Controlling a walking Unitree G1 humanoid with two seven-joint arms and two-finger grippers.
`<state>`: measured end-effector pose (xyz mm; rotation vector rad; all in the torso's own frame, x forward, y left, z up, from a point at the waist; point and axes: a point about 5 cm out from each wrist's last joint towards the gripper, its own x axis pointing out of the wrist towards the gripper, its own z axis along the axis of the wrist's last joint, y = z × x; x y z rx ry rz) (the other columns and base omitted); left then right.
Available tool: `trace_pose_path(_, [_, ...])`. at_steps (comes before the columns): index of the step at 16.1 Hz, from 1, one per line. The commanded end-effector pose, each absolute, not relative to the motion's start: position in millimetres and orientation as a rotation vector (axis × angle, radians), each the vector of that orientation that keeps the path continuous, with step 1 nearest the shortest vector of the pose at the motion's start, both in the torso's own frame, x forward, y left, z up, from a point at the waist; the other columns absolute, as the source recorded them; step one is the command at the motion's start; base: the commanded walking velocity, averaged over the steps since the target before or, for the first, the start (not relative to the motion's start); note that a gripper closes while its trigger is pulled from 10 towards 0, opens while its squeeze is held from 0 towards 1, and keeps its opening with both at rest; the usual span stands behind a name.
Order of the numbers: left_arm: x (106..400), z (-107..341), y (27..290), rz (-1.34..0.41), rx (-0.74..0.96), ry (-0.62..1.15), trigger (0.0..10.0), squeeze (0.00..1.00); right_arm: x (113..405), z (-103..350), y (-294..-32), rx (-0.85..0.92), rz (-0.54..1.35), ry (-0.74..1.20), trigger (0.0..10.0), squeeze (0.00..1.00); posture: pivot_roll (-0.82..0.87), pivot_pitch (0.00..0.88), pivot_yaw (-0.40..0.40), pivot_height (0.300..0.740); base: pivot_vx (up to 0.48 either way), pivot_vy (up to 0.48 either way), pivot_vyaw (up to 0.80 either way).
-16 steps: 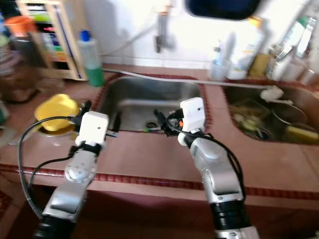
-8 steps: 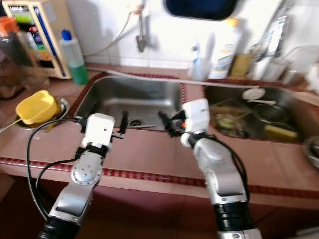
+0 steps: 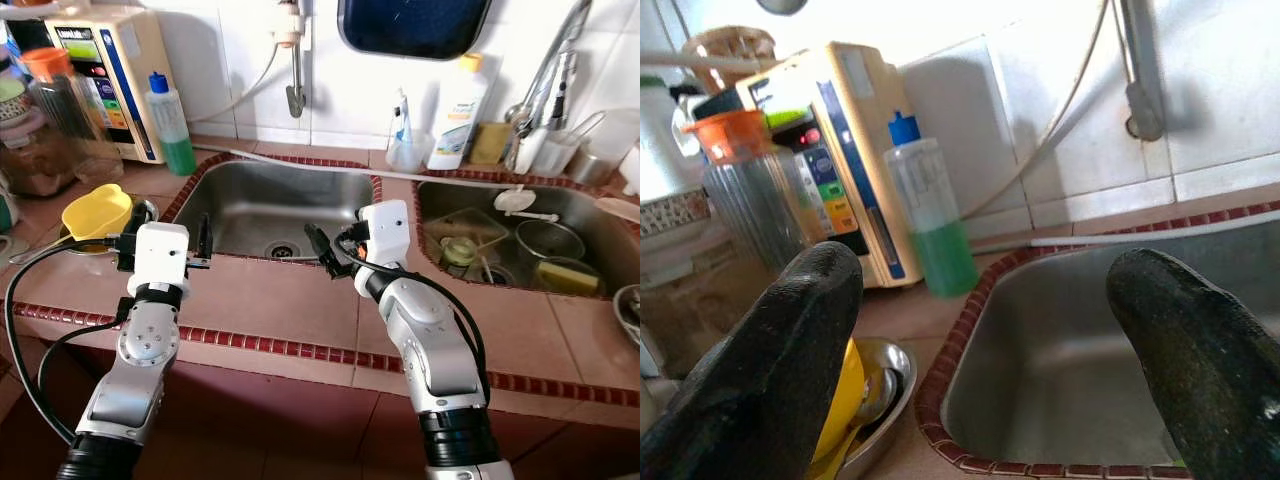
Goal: Kitchen organization
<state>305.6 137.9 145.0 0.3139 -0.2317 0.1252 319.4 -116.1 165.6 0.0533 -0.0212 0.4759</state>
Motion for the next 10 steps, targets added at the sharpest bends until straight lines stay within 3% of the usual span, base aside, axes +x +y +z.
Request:
trace_pose_path(1, [308.0,147.8,138.6,0.141,0.308,-0.232,10.0,0.0,317.3,169.8,-113.0,0.059,0.497,-0.03,10.0,0.0,-0.04,0.006,0.015,0.74,0.0,0.0,0.0])
trace_pose_path(6, [315.7,133.3,167.4,0.257,0.357,-0.128,10.0,0.0,310.8,171.9,-103.8,0.117,0.571,-0.021,10.0,0.0,-0.04,0.013,0.023,0.74,0.0,0.0,0.0])
trace_pose_path(10, [321.9,123.1,187.8,0.306,0.384,-0.063,10.0,0.0,289.9,176.1,-81.4,0.194,0.824,0.045,10.0,0.0,-0.05,0.025,0.024,0.74,0.0,0.0,0.0])
